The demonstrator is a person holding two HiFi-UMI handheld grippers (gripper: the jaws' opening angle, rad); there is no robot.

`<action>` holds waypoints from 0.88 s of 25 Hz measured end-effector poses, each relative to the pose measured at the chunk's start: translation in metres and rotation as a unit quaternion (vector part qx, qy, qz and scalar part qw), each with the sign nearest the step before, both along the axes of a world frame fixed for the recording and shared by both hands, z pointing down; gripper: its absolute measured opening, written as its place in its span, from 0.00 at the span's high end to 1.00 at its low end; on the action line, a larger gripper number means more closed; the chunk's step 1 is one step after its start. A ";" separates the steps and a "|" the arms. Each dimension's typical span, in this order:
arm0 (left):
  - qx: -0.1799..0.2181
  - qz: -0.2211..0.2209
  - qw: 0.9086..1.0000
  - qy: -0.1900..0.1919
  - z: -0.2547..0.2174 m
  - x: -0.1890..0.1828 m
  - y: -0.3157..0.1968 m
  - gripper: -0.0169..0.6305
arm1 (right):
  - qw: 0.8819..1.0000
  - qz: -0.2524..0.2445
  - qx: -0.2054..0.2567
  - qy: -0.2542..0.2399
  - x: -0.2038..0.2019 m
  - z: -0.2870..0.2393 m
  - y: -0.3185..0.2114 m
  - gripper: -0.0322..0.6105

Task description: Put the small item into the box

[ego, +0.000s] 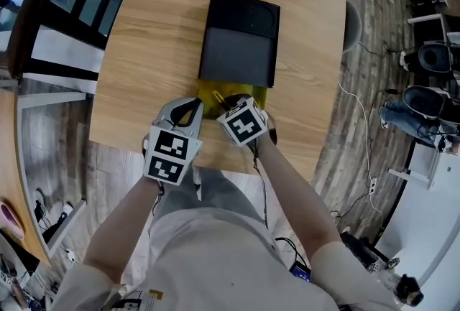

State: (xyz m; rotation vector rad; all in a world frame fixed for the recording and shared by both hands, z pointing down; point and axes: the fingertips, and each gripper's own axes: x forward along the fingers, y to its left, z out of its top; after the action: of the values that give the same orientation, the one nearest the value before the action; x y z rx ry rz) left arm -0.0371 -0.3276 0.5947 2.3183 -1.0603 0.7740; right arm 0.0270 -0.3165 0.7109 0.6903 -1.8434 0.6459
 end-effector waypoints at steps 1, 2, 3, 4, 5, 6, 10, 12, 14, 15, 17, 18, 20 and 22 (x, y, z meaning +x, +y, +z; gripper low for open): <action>0.001 -0.002 1.000 0.001 -0.001 -0.001 0.001 0.97 | 1.000 -0.001 0.000 0.004 0.001 0.001 0.000 0.85; 0.001 -0.003 1.000 0.001 -0.001 -0.001 0.002 0.97 | 1.000 -0.001 0.001 0.008 0.002 0.002 0.001 0.85; 0.001 -0.003 1.000 0.002 -0.001 -0.001 0.003 0.97 | 1.000 -0.002 0.001 0.010 0.002 0.002 0.001 0.85; 0.001 -0.003 1.000 0.001 -0.002 -0.001 0.005 0.97 | 1.000 -0.002 0.000 0.011 0.002 0.002 0.001 0.85; 0.000 -0.002 1.000 0.000 -0.001 -0.002 0.007 0.97 | 1.000 -0.001 0.000 0.012 0.002 0.003 0.002 0.84; 0.000 -0.003 1.000 -0.002 -0.002 -0.002 0.008 0.97 | 1.000 -0.001 0.000 0.014 0.002 0.003 0.002 0.84; 0.004 -0.014 1.000 0.008 -0.011 -0.006 0.012 0.97 | 1.000 0.014 0.012 0.015 0.002 0.000 -0.001 0.83; 0.009 -0.016 1.000 0.007 -0.018 -0.007 0.015 0.97 | 1.000 0.025 0.015 0.011 0.002 -0.004 -0.002 0.82; 0.017 -0.014 1.000 0.000 -0.025 -0.006 0.018 0.97 | 0.999 0.037 0.014 0.003 0.003 -0.009 0.000 0.82; 0.021 -0.011 1.000 -0.001 -0.029 -0.006 0.019 0.97 | 0.999 0.043 0.015 0.000 0.004 -0.012 0.001 0.82; 0.030 -0.005 1.000 -0.002 -0.038 -0.005 0.018 0.97 | 0.998 0.053 0.024 -0.005 0.008 -0.022 0.000 0.83; 0.035 -0.005 0.999 -0.003 -0.042 -0.006 0.018 0.97 | 0.998 0.058 0.030 -0.009 0.009 -0.027 0.000 0.84; 0.043 -0.009 0.999 -0.004 -0.051 -0.010 0.017 0.97 | 0.997 0.068 0.042 -0.017 0.011 -0.039 0.000 0.85; 0.052 -0.015 0.999 -0.005 -0.061 -0.014 0.017 0.97 | 0.995 0.079 0.059 -0.026 0.015 -0.056 0.000 0.85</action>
State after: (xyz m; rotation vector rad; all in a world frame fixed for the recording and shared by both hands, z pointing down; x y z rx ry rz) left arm -0.0506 -0.3110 0.5340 2.3804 -1.1624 0.7353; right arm 0.0420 -0.3165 0.6551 0.9113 -1.8998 0.6661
